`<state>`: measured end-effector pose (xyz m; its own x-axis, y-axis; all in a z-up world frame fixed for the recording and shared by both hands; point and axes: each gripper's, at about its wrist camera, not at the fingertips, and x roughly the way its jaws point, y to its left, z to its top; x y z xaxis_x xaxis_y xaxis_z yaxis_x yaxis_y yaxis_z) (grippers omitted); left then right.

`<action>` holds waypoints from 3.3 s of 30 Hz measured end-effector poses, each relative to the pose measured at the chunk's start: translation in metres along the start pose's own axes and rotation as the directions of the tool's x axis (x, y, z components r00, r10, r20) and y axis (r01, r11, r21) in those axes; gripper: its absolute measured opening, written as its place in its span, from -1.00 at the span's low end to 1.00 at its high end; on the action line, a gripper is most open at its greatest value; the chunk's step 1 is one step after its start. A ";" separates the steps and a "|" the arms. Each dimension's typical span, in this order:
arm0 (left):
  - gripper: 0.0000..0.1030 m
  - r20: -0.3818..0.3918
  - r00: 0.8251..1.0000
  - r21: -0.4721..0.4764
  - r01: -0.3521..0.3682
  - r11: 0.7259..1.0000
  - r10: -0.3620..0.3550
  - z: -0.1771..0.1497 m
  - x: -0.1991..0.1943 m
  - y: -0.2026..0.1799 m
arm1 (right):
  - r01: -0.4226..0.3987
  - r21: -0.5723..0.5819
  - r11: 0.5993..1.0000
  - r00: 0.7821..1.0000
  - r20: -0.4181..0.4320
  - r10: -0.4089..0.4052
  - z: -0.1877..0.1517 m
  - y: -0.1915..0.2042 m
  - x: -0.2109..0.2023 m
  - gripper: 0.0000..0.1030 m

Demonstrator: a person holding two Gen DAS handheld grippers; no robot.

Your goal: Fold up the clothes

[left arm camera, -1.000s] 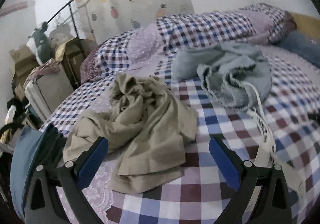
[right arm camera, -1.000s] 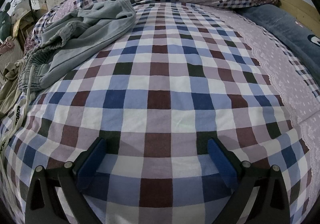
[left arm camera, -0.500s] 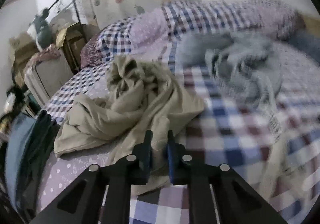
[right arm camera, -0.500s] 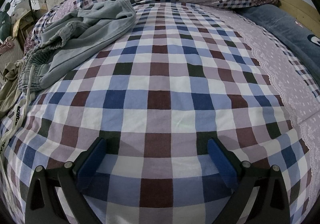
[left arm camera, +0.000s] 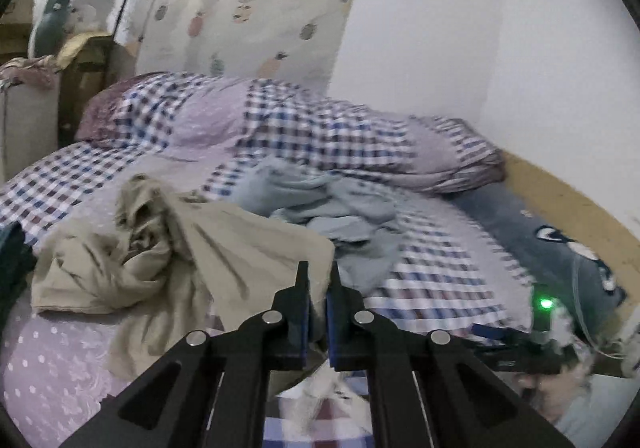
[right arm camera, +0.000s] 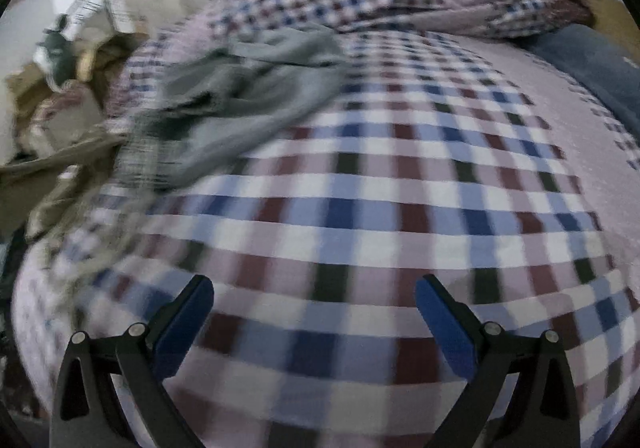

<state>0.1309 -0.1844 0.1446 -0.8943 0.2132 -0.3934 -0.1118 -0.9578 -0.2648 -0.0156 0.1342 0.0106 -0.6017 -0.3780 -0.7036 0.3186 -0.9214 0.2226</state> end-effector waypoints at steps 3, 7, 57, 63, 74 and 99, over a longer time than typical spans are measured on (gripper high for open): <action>-0.92 0.026 0.999 0.020 0.043 0.999 -0.043 0.008 -0.022 -0.017 | -0.084 -0.049 0.995 0.995 0.040 0.086 0.003 0.021 -0.015 0.99; -0.92 0.063 0.992 0.011 0.107 0.994 -0.107 0.016 -0.055 -0.039 | -0.188 -0.103 0.977 0.978 0.077 0.196 0.005 0.044 -0.035 0.99; 0.60 -0.423 0.753 -0.190 0.470 0.862 -0.504 -0.123 -0.095 -0.280 | -0.389 0.181 0.903 0.919 0.149 0.365 0.010 -0.076 -0.098 1.00; 0.64 -0.355 0.796 -0.239 0.430 0.871 -0.490 -0.116 -0.106 -0.255 | -0.413 0.160 0.897 0.910 0.117 0.398 0.014 -0.055 -0.085 1.00; 0.64 -0.219 0.887 -0.314 0.330 0.890 -0.407 -0.109 -0.110 -0.178 | -0.385 0.024 0.922 0.921 -0.058 0.386 -0.011 -0.014 -0.065 0.99; 0.65 -0.257 0.950 -0.038 0.171 0.985 -0.175 -0.159 0.020 -0.144 | -0.202 -0.107 0.974 0.943 -0.289 0.164 -0.202 0.001 -0.159 0.07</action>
<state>0.1979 -0.0120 0.0350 -0.7188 0.4198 -0.5542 -0.2467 -0.8992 -0.3613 0.2283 0.2122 -0.0132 -0.3037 -0.4818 -0.8220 0.5098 -0.8110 0.2870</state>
